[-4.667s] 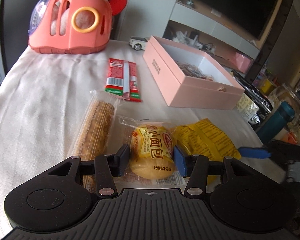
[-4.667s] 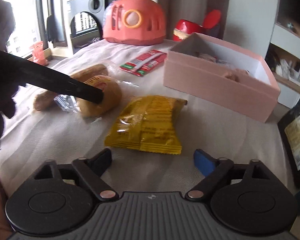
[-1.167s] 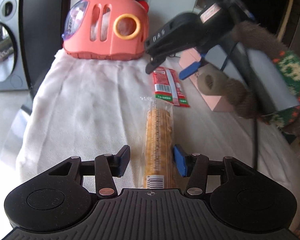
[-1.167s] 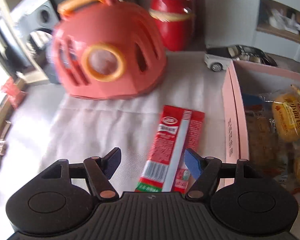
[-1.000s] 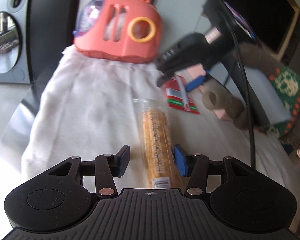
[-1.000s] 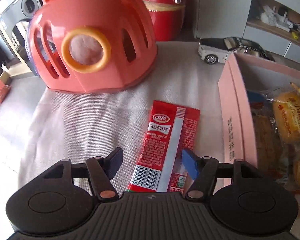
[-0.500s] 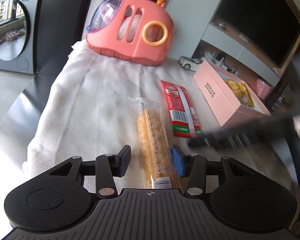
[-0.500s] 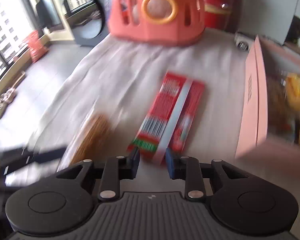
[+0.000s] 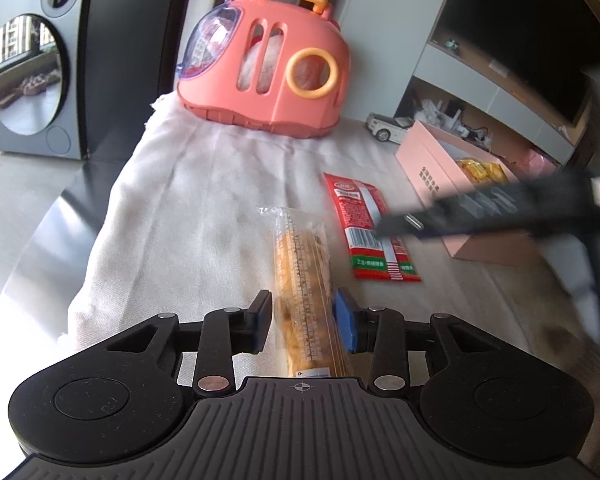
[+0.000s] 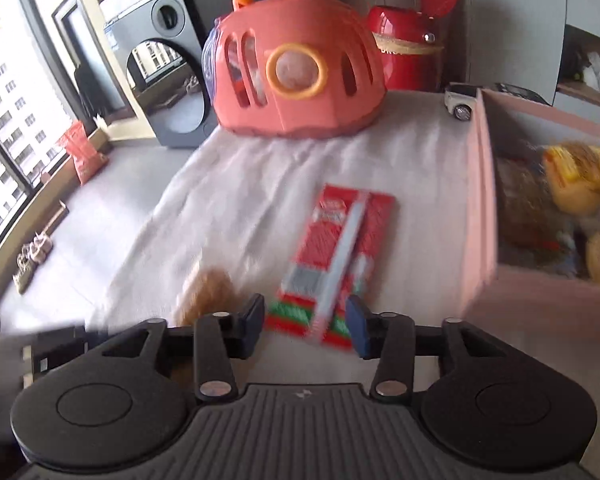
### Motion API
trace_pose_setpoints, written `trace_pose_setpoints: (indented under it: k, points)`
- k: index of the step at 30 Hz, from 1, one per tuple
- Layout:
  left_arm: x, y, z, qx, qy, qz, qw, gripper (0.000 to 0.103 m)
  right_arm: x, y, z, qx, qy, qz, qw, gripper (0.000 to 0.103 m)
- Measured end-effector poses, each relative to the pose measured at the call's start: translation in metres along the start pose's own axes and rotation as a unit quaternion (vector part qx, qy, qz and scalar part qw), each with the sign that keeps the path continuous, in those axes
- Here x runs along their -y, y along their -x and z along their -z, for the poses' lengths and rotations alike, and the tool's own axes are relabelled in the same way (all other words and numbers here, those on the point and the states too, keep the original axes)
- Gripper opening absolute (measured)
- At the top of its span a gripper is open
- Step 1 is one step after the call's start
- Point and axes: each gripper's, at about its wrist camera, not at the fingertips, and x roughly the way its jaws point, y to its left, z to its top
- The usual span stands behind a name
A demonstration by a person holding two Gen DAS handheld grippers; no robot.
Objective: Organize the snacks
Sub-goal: 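Grasp the long wafer stick with the left tool while the right tool grasps the red strip packet, then lift both packets and lower them into the pink box, opening both tools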
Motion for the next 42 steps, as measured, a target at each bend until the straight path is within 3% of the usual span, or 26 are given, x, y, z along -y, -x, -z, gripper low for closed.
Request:
trace_pose_setpoints:
  k: [1, 5, 8, 17, 29, 32, 36, 38, 42]
  points:
    - [-0.001, 0.0, 0.0, 0.0, 0.002, 0.0, 1.0, 0.042, -0.005, -0.01, -0.007, 0.004, 0.001, 0.008, 1.0, 0.056]
    - [-0.007, 0.0, 0.001, -0.002, 0.01, 0.006, 0.9999, 0.044, -0.012, -0.055, -0.028, -0.004, 0.015, 0.085, 0.996, 0.057]
    - [-0.01, 0.0, 0.002, -0.002, 0.015, 0.013, 0.9998, 0.045, -0.007, -0.067, -0.023, -0.008, 0.002, 0.097, 0.995, 0.059]
    - [-0.001, -0.001, 0.004, -0.005, 0.008, 0.013, 0.9999, 0.037, -0.016, -0.011, 0.046, -0.013, 0.097, 0.052, 0.994, 0.054]
    - [0.063, -0.013, 0.011, -0.043, -0.071, 0.071, 0.994, 0.035, 0.044, 0.06, 0.113, 0.008, 0.063, 0.104, 0.992, 0.055]
    - [0.078, -0.017, 0.013, -0.044, -0.096, 0.056, 0.9928, 0.036, 0.047, 0.065, 0.125, 0.014, 0.064, 0.108, 0.992, 0.064]
    - [0.079, -0.023, 0.012, -0.054, -0.094, 0.044, 0.9931, 0.039, 0.056, 0.066, 0.133, 0.034, 0.027, 0.102, 0.994, 0.074]
    - [0.078, -0.028, 0.012, -0.061, -0.09, 0.042, 0.9931, 0.039, 0.057, 0.064, 0.138, 0.049, 0.018, 0.092, 0.994, 0.085]
    - [0.082, -0.033, 0.014, -0.066, -0.094, 0.037, 0.9927, 0.039, 0.045, 0.063, 0.15, 0.076, 0.027, 0.119, 0.99, 0.088]
